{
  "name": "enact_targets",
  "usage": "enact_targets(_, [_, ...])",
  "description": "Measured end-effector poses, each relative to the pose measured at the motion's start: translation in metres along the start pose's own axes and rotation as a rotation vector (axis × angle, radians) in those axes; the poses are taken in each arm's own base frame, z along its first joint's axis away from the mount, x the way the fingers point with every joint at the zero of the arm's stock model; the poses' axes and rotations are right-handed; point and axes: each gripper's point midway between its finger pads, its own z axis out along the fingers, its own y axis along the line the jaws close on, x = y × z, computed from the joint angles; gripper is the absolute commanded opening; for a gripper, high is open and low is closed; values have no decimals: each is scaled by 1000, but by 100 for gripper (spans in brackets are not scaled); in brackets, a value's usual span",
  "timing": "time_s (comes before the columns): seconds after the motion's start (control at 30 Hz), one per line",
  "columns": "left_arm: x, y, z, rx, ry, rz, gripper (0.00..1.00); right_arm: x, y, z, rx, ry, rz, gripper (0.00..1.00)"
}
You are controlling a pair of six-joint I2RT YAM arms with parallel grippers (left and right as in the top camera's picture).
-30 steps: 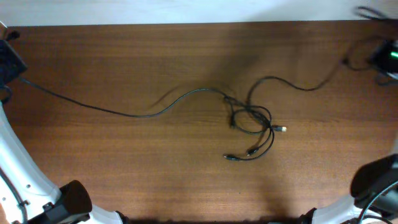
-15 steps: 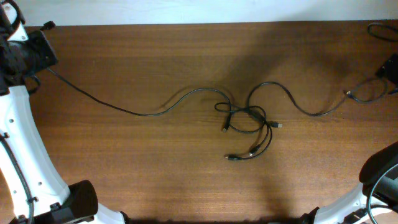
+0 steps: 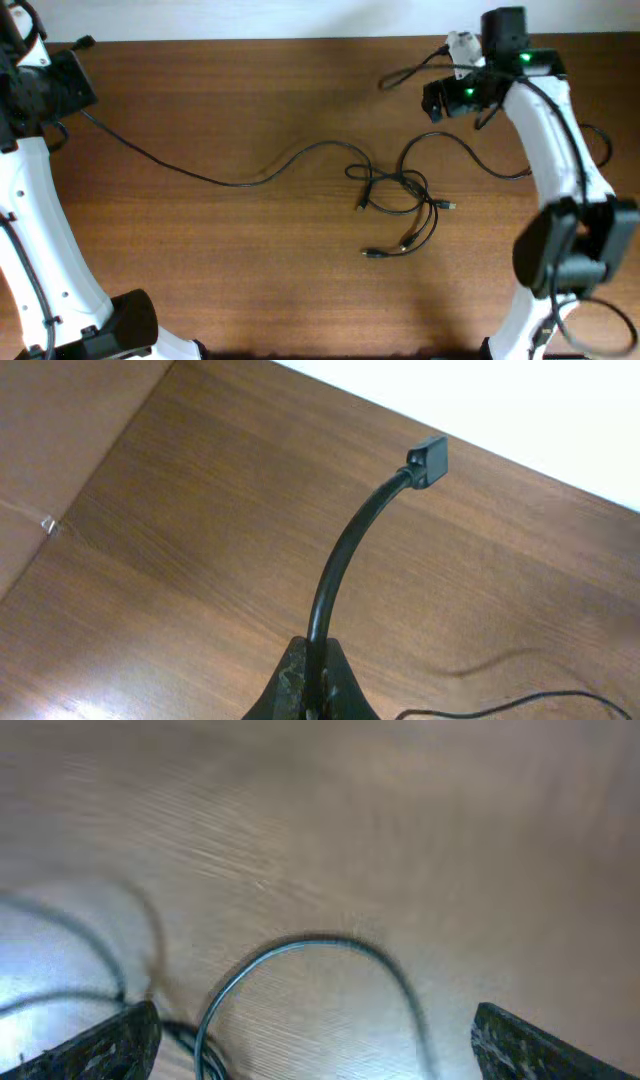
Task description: Untangle cables
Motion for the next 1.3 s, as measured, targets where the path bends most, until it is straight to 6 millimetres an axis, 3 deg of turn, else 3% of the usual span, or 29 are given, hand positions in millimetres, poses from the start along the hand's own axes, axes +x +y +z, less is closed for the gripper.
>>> enact_targets(0.03, [1,0,0,0,2,0,0,19,-3,38,-8,91,124,99])
enact_targets(0.07, [1,0,0,0,3,0,0,28,-2,55,-13,132,148,99])
enact_targets(0.1, [0,0,0,0,2,0,0,45,2,62,-34,200,16,99])
enact_targets(0.17, [1,0,0,3,4,0,0,58,1,59,-57,250,-179,99])
enact_targets(0.23, [2,-1,0,6,6,0,0,58,-12,58,-78,231,-267,99])
enact_targets(0.3, [3,-1,0,7,11,1,0,76,-13,49,-201,254,-415,100])
enact_targets(0.33, [3,-3,0,16,12,1,0,75,-14,48,-228,233,-480,99])
enact_targets(0.43, [3,-7,0,44,15,0,0,64,7,46,-374,99,-675,97])
enact_targets(0.5, [5,-8,0,50,22,1,0,64,13,63,-430,51,-745,95])
enact_targets(0.6, [7,-8,0,50,31,1,0,86,10,98,-481,105,-737,95])
enact_targets(0.7, [7,-8,0,50,32,1,0,86,-1,105,-469,96,-717,98])
enact_targets(0.73, [8,-8,0,49,34,1,0,78,-11,110,-429,77,-697,98])
enact_targets(0.87, [8,-8,0,49,35,1,0,83,-28,104,-392,128,-622,97])
enact_targets(1.0, [8,-8,0,50,34,1,0,83,-28,91,-395,174,-597,95])
enact_targets(1.1, [8,-9,0,53,36,1,0,49,-28,80,-323,128,-589,95])
enact_targets(1.13, [8,-9,0,52,35,1,0,39,-35,78,-279,115,-589,96])
enact_targets(1.3, [8,-10,0,54,36,4,0,49,-79,70,-247,107,-477,94])
